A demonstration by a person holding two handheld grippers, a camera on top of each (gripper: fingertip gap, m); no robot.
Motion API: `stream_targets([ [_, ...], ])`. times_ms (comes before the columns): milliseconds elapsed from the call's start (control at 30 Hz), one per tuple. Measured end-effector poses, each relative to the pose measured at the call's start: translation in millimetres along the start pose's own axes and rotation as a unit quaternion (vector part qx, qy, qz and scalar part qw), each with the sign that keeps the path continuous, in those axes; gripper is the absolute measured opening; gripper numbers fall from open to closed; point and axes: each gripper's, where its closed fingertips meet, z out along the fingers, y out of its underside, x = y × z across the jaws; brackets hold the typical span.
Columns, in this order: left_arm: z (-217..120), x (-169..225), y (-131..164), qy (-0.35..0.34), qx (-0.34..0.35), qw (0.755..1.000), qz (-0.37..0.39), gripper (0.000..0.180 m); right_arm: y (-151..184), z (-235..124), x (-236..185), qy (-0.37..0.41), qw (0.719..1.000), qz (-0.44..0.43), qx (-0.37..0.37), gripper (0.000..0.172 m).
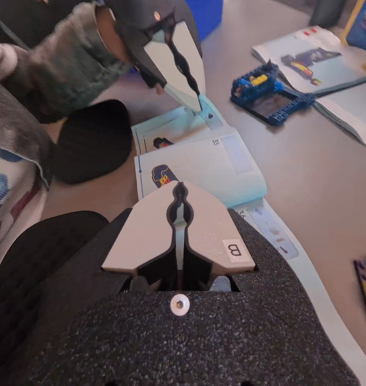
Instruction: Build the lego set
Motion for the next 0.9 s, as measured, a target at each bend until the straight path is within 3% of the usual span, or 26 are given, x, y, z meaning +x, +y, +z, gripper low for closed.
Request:
stream_targets([
  [167,-5,-16,34,-0.048,-0.077,0.996,0.000,0.000,3,2,10,-0.022,0.997,0.067,0.008,0.000],
  [233,-3,-17,43,-0.049,-0.091,0.995,0.000,0.000,18,7,11,-0.029,0.994,0.101,-0.042,0.000],
  [333,-2,-20,43,-0.055,-0.091,0.994,-0.001,0.000,37,15,14,-0.044,0.979,0.166,-0.109,0.000],
  [433,-6,-25,41,-0.077,-0.107,0.991,0.011,0.005,37,16,14,-0.059,0.972,0.196,-0.112,0.000],
  [600,-42,-47,1,-0.242,-0.103,0.959,0.103,0.019,37,16,14,-0.049,0.975,0.187,-0.110,0.000],
  [667,-35,-18,-25,-0.188,-0.062,0.970,0.138,0.018,37,16,14,-0.048,0.975,0.186,-0.109,0.000],
  [733,-20,37,-51,-0.066,-0.002,0.985,0.159,0.015,37,16,14,-0.050,0.975,0.189,-0.109,0.000],
  [800,-3,96,-71,0.064,0.057,0.980,0.179,0.006,37,16,14,-0.053,0.974,0.192,-0.108,0.000],
  [833,10,119,-70,0.122,0.058,0.972,0.191,0.004,37,16,14,-0.054,0.973,0.195,-0.108,0.000],
  [900,44,135,-57,0.174,0.020,0.966,0.188,0.001,36,16,14,-0.058,0.972,0.201,-0.107,0.000],
])
